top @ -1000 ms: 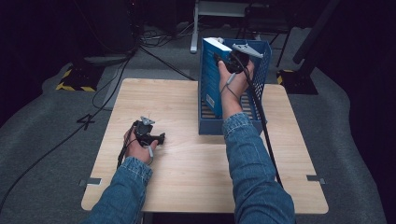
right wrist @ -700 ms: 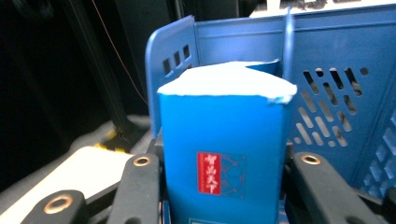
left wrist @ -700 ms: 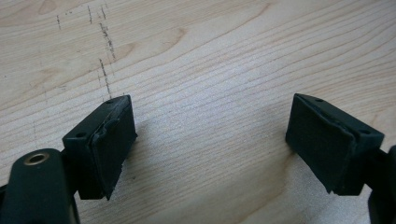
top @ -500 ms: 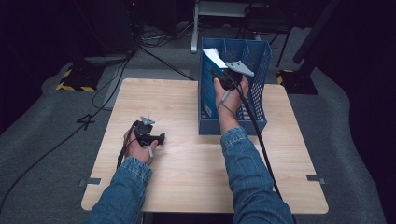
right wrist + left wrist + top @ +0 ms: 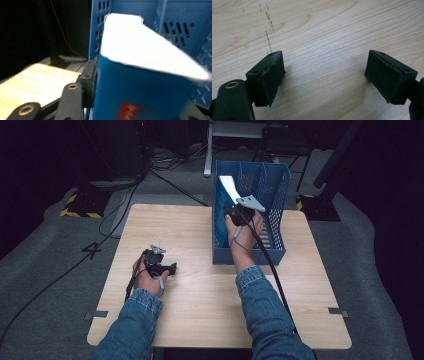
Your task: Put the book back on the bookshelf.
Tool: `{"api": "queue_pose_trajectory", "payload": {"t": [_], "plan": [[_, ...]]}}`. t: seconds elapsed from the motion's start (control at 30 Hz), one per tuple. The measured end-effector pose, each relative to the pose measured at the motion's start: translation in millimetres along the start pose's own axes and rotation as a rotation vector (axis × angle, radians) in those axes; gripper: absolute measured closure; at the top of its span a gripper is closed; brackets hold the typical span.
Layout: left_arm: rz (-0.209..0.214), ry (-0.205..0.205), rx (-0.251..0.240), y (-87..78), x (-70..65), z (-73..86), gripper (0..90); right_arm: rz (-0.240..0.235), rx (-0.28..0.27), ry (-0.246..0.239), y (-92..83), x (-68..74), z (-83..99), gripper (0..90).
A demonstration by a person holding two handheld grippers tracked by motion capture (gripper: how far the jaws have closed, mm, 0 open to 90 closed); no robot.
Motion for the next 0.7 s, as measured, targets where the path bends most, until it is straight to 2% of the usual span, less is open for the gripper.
{"api": "queue_pose_trajectory", "payload": {"t": [0.2,0.43,0.7], "plan": [[0.001,-0.002,0.0,0.1,-0.2,-0.1,15.9,0.012,0.002,0.016,15.1,4.5,-1.1,57.2],[0.0,-0.001,0.0,0.1,-0.1,0.0,15.9,0.011,0.005,0.027,28.9,18.6,-8.3,56.8],[0.0,0.003,0.001,-0.3,-0.2,0.3,15.9,0.003,0.013,0.005,24.9,18.0,-5.0,54.3]]}}
Point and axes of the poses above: each handheld gripper's, and its own axes: y roughly forward along the jaws, z roughly out of its underside, x roughly to its left, the point moved 10 cm from there along y, roughly forward along the jaws, and after that the axes turned 9 degrees about z, right-handed, at the moved point
